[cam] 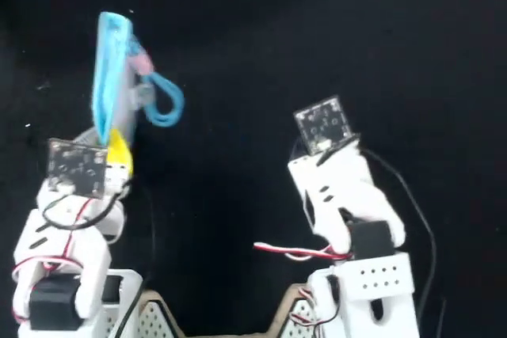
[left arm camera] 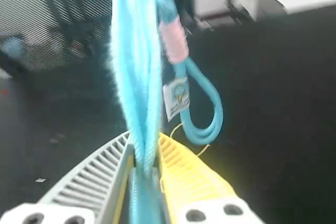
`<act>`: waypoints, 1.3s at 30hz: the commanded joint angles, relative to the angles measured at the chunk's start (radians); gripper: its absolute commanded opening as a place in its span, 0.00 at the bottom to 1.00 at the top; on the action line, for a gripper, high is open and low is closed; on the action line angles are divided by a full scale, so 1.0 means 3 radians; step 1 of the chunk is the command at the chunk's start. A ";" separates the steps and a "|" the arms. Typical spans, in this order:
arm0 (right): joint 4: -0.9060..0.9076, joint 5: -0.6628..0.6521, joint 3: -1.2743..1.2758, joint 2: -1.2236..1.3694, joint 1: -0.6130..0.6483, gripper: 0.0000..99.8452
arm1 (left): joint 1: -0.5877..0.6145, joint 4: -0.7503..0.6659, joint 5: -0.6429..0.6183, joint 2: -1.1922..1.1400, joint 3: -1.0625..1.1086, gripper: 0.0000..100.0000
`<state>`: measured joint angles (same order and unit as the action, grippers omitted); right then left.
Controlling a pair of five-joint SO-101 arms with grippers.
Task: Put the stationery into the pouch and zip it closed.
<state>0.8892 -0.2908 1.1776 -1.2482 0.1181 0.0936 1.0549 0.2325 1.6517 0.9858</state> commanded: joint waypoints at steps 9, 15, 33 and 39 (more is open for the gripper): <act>-0.0604 0.0020 0.0959 -0.0412 0.0097 0.02 | 0.0095 -0.0967 0.0235 -0.1115 -0.0376 0.03; -0.0609 0.0020 0.1148 -0.0611 0.0102 0.02 | 0.0084 -0.1381 0.0230 -0.2020 -0.0729 0.03; -0.0578 0.0020 0.1588 -0.1332 0.0107 0.02 | -0.0974 -0.1059 -0.0343 -0.3810 -0.1701 0.04; -0.0578 0.0020 0.1588 -0.1337 0.0107 0.02 | -0.1056 -0.1054 -0.0501 -0.3918 -0.1706 0.18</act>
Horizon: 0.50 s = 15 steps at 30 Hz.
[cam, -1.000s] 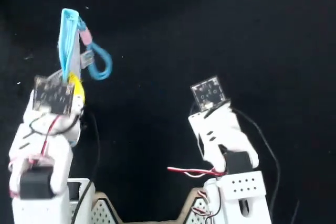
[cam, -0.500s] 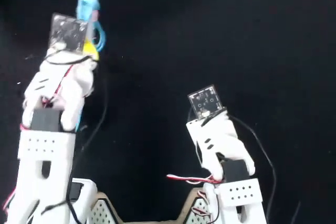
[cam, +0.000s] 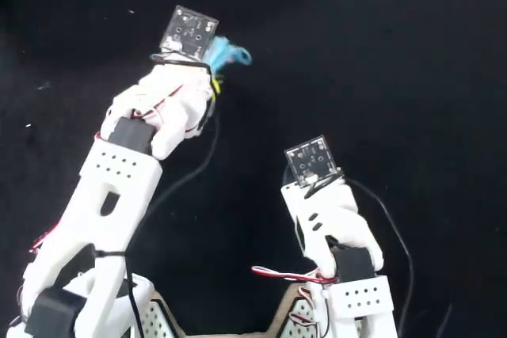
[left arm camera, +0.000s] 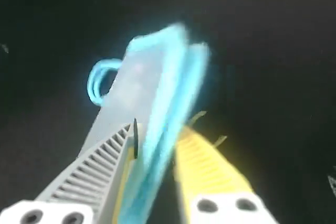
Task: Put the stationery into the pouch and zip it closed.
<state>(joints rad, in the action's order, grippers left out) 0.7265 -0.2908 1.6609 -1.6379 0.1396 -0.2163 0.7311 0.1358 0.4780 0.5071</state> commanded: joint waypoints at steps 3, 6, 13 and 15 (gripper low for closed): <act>-0.0036 0.0020 -0.0023 -0.0038 0.0036 0.02 | -0.0028 0.0194 -0.0302 0.0077 -0.0192 0.19; -0.0036 0.0020 -0.0023 -0.0049 0.0036 0.02 | -0.0069 0.0491 -0.0292 0.0169 -0.0335 0.19; -0.0031 0.0020 -0.0023 -0.0049 0.0036 0.02 | 0.0110 0.0757 -0.0235 0.0378 -0.0616 0.19; -0.0031 0.0020 -0.0023 -0.0049 0.0036 0.02 | 0.0233 0.0573 -0.0179 0.0312 -0.0529 0.19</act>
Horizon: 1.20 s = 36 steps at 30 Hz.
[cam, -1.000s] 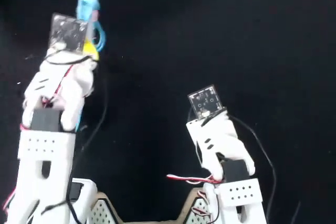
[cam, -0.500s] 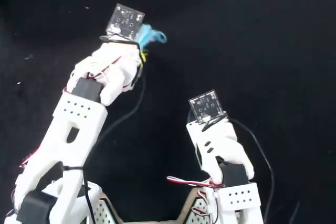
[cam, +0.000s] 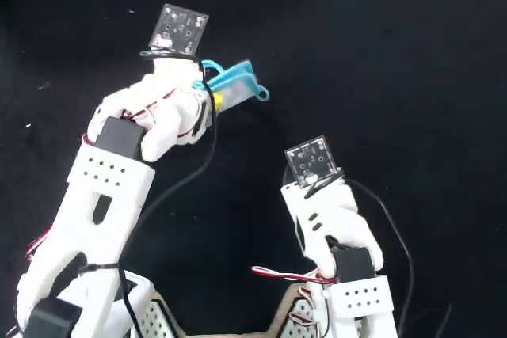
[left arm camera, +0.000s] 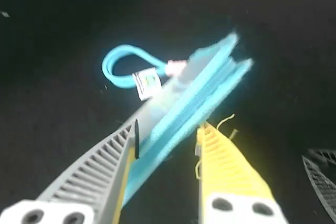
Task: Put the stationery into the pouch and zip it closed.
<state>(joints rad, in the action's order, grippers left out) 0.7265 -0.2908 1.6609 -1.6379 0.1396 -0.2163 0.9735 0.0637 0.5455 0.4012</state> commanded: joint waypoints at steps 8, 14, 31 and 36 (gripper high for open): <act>-0.0031 0.0020 -0.0018 -0.0043 0.0036 0.02 | 0.0304 -0.0445 0.0051 -0.0072 0.0018 0.19; -0.0041 0.0020 0.0008 -0.0054 0.0036 0.02 | 0.0453 -0.0036 0.0077 0.0082 0.0008 0.18; -0.0066 0.0020 -0.0003 -0.0059 0.0041 0.01 | 0.1348 0.0179 0.0261 0.1805 0.1818 0.05; -0.0051 0.0015 -0.0084 -0.0059 0.0199 0.01 | 0.1506 0.0199 0.0552 0.2644 0.2473 0.05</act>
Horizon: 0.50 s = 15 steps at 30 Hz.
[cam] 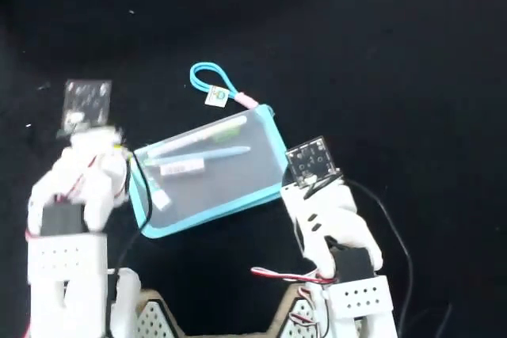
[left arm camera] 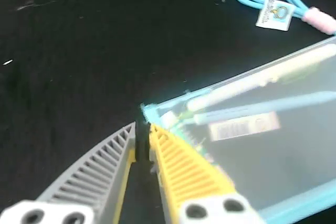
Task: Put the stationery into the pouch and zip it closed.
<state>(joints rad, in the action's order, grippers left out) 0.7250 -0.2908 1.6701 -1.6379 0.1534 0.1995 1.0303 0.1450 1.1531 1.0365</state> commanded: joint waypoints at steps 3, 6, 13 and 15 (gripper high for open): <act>0.0077 0.0020 -0.0095 -0.0059 0.0189 0.01 | 0.0233 0.0015 0.0384 0.1089 0.0688 0.05; 0.0164 0.0292 -0.0100 -0.0059 0.0184 0.01 | 0.0309 0.0061 0.0389 0.1488 0.0933 0.05; 0.0373 0.0788 -0.0192 -0.0059 -0.0087 0.02 | 0.0279 0.0731 0.0399 0.2235 0.1020 0.05; 0.0527 0.0823 -0.0228 -0.0095 -0.0087 0.02 | 0.0279 0.0829 0.0399 0.2271 0.1020 0.05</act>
<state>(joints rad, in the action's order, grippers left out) 0.8155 -0.0652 1.6701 -1.6379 0.1504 0.2777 1.2206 0.2539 1.7837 1.3464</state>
